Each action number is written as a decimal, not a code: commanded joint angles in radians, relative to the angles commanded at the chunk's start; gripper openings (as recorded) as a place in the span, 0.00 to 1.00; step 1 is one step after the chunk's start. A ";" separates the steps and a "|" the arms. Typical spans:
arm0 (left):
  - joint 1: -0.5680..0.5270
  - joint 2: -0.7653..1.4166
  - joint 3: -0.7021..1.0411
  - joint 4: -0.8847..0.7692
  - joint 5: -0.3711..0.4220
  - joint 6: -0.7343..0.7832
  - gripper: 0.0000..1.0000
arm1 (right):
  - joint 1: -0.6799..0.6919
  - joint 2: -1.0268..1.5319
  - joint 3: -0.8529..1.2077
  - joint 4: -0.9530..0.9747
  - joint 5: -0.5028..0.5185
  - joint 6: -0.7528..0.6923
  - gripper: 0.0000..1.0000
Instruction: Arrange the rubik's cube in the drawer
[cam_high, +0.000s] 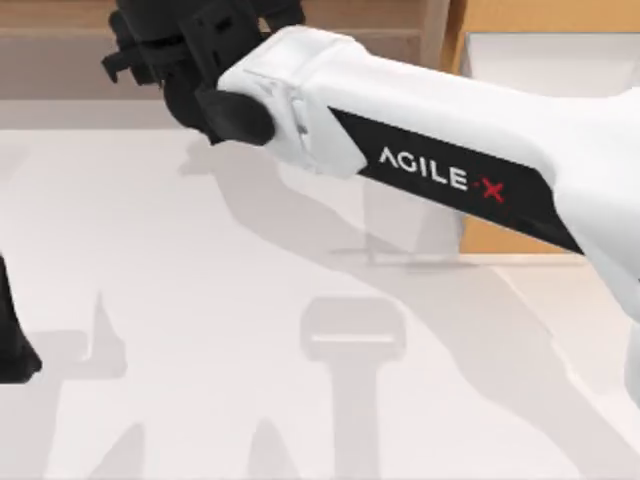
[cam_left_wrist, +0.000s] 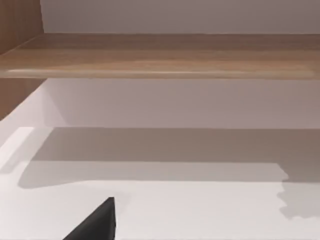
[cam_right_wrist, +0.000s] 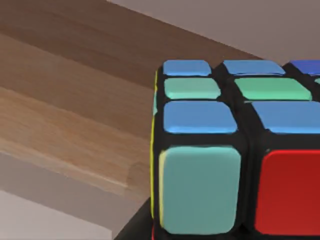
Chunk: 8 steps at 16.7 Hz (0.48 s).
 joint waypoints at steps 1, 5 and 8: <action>0.000 0.000 0.000 0.000 0.000 0.000 1.00 | -0.006 -0.007 0.002 -0.043 -0.011 -0.002 0.00; 0.000 0.000 0.000 0.000 0.000 0.000 1.00 | -0.061 -0.041 0.018 -0.187 -0.037 -0.013 0.00; 0.000 0.000 0.000 0.000 0.000 0.000 1.00 | -0.118 -0.059 0.037 -0.311 -0.069 -0.023 0.00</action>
